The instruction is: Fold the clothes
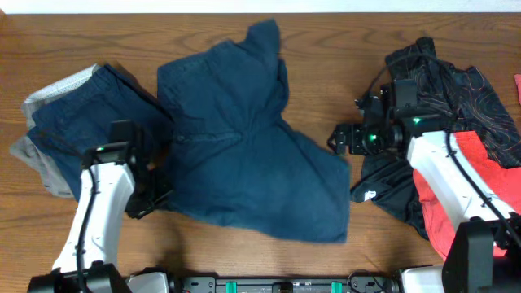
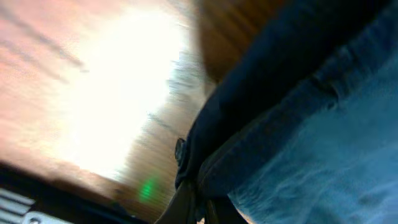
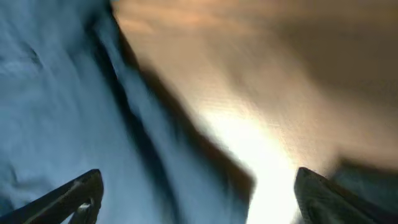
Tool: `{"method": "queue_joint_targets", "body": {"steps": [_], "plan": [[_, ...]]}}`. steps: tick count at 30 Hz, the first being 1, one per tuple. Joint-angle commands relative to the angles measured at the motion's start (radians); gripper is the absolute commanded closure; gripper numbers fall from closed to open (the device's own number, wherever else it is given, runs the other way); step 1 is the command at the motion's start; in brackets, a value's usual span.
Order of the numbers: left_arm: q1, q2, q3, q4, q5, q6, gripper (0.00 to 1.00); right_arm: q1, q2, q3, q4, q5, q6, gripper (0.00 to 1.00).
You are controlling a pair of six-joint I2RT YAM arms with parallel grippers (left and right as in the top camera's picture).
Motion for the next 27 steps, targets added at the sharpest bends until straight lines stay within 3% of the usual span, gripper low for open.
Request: {"method": "queue_joint_targets", "body": {"steps": [1, 13, 18, 23, 27], "plan": [[0.034, -0.007, 0.019, -0.023, -0.055, 0.012, 0.94, 0.025, -0.005, -0.035, 0.089, -0.067, -0.013, 0.02], [0.033, -0.007, 0.019, -0.025, -0.054, 0.016, 0.94, 0.103, 0.149, -0.034, 0.288, -0.063, 0.087, 0.09], [0.033, -0.007, 0.019, -0.01, -0.05, 0.016, 0.94, 0.103, 0.202, -0.034, 0.489, -0.042, 0.1, 0.12], [0.033, -0.007, 0.019, -0.006, -0.05, 0.015, 0.94, 0.121, 0.298, -0.034, 0.697, -0.054, 0.243, 0.3], [0.033, -0.007, 0.019, -0.003, -0.05, 0.015, 0.94, 0.162, 0.401, -0.025, 0.839, -0.054, 0.31, 0.38]]}}
